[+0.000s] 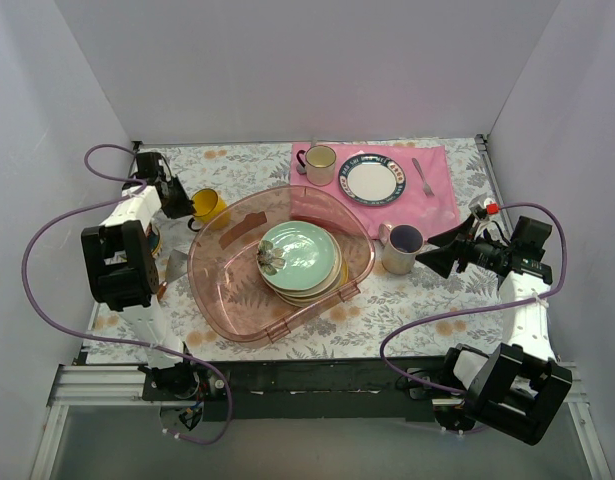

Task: Place the mixed dishes into the plastic bin
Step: Pick up the cup at the center of the board, then place the cup in the plastic bin.

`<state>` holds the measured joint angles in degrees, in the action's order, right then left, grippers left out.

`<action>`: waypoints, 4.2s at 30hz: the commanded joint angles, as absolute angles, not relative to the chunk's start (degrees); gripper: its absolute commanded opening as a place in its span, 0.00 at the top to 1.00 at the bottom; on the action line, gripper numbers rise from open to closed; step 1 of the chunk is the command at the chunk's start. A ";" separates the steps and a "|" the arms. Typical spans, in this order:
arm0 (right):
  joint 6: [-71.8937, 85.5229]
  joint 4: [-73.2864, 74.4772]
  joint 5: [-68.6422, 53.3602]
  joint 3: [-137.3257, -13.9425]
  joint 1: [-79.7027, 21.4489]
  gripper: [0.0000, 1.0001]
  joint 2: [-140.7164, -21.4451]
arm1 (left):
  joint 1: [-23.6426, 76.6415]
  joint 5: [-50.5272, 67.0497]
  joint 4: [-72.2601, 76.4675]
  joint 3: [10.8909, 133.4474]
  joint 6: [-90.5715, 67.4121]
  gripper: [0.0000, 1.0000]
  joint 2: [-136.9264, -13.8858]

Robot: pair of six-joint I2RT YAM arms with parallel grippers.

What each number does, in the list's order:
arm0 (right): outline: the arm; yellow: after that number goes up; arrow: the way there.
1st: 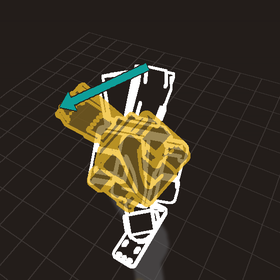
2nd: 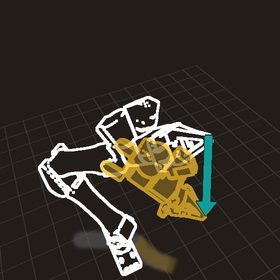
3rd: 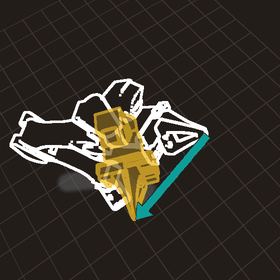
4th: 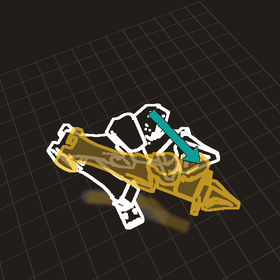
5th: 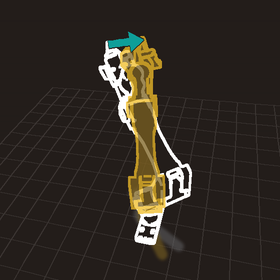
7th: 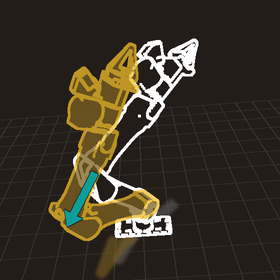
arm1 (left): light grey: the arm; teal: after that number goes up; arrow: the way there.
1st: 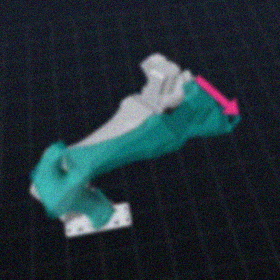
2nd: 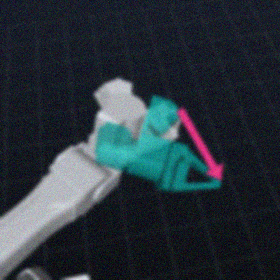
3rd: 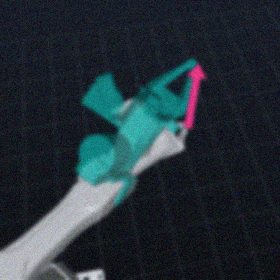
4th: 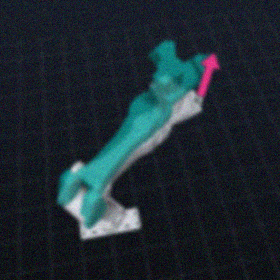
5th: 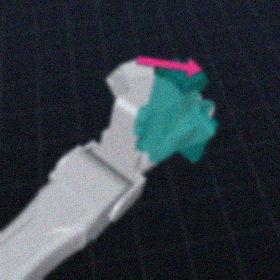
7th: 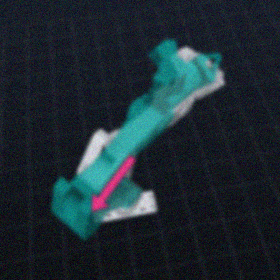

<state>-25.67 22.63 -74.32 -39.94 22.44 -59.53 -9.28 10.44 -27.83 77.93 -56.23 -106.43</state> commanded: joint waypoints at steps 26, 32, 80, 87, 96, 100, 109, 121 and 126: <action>-27.69 24.08 -75.50 -41.13 22.68 0.19 -59.77 | -9.40 7.38 -25.84 83.32 -62.49 1.00 -82.89; -27.77 24.08 -75.41 -41.13 22.68 0.19 -59.77 | -9.32 10.10 -26.45 82.09 -64.86 1.00 -76.74; -27.51 23.99 -75.15 -41.04 22.68 0.19 -59.85 | 21.45 -16.17 -55.81 67.59 -88.77 1.00 -65.21; -27.51 23.99 -74.97 -41.04 22.68 0.19 -59.94 | 21.97 -19.86 -56.16 65.66 -90.53 1.00 -67.15; -27.60 23.99 -74.97 -41.13 22.67 0.19 -59.94 | 22.15 -21.79 -54.49 61.70 -91.49 1.00 -68.82; -27.60 24.08 -74.97 -41.04 22.68 0.19 -59.94 | 22.15 -22.85 -54.23 61.35 -91.23 1.00 -68.99; -27.69 24.08 -74.97 -41.13 22.68 0.18 -60.03 | 22.24 -25.13 -55.45 62.13 -90.97 1.00 -67.77; -27.69 24.08 -74.97 -41.04 22.68 0.18 -60.03 | 22.24 -24.79 -54.58 60.21 -90.44 1.00 -67.94; -27.69 24.08 -74.97 -41.04 22.68 0.18 -60.12 | 22.24 -23.73 -53.27 58.89 -90.00 1.00 -68.90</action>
<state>-27.00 23.90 -74.30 -39.94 22.46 -59.75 21.93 -23.33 -56.47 59.18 -90.11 -69.87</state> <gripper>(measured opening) 0.816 0.072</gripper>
